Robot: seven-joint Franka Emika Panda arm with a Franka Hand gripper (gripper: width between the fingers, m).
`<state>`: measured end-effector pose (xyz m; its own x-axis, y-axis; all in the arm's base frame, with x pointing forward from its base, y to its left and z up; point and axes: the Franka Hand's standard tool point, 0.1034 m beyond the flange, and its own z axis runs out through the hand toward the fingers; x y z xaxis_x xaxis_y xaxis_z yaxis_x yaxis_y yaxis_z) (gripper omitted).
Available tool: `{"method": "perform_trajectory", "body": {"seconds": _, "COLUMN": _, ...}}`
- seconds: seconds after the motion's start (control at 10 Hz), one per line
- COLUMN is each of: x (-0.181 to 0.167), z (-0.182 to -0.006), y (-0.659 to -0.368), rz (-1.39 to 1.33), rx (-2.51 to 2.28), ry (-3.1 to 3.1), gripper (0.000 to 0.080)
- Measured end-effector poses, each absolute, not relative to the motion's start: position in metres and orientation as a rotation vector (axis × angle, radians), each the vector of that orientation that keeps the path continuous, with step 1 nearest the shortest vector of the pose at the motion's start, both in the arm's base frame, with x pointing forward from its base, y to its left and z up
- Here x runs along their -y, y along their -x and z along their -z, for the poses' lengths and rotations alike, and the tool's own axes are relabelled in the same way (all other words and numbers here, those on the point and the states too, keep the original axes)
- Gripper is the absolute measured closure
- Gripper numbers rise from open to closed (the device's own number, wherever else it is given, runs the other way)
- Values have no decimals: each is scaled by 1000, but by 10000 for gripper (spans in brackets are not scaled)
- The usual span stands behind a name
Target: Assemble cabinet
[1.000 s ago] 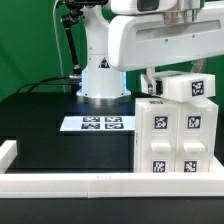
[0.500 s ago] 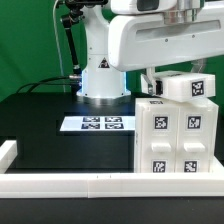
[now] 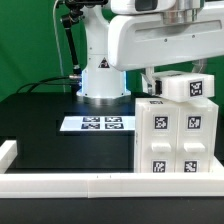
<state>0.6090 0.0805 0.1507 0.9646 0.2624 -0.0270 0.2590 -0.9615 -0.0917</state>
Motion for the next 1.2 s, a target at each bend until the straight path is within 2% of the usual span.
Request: {"method": "perform_trajectory", "body": {"seconds": 1.2, "x": -82, "z": -150, "y": -610, "rz": -109, "rx": -990, "ry": 2896, "gripper": 253}}
